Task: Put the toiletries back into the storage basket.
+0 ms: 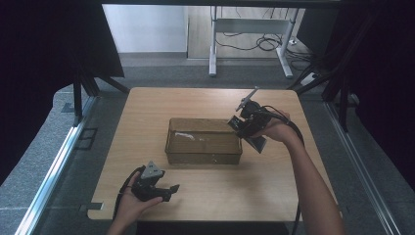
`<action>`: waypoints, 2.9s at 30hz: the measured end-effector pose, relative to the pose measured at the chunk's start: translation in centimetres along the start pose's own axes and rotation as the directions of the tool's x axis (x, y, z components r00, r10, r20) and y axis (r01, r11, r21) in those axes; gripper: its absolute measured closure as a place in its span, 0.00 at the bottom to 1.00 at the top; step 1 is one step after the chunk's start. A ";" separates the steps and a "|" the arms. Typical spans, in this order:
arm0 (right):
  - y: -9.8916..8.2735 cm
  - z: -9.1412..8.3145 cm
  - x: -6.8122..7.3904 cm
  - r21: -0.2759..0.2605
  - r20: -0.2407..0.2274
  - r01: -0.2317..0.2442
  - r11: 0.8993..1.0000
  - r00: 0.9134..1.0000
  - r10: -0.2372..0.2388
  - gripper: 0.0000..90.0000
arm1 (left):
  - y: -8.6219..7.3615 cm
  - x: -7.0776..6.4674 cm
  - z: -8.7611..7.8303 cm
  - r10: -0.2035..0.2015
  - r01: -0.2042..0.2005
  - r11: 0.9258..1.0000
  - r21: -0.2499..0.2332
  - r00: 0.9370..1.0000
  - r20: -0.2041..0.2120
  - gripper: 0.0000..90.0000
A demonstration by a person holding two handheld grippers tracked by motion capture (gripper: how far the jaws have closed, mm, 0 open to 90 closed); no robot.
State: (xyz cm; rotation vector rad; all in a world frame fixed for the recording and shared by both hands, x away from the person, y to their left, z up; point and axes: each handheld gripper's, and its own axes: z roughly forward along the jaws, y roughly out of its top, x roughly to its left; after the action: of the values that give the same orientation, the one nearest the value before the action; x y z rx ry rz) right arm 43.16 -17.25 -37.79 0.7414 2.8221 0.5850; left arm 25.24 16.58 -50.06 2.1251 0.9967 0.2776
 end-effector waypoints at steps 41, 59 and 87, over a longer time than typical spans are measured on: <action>6.4 3.9 2.7 0.052 -0.046 0.152 0.987 0.988 -0.149 0.52 | 0.0 0.3 -0.3 -0.002 0.002 1.000 -0.012 1.000 0.001 0.27; 8.2 5.6 3.6 0.100 -0.060 0.226 0.969 0.974 -0.220 0.52 | 0.0 0.4 -0.5 -0.006 0.006 1.000 -0.020 1.000 0.000 0.27; 6.8 9.8 4.3 0.181 -0.116 0.320 0.930 0.946 -0.302 0.52 | 0.0 0.4 -0.4 0.001 0.000 1.000 -0.015 1.000 0.003 0.27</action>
State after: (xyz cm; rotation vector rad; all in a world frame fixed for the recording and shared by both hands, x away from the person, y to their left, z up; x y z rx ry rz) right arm 44.92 -6.43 -44.17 0.2858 3.0205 0.2928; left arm 25.32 17.05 -49.85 2.1116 0.9894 0.2813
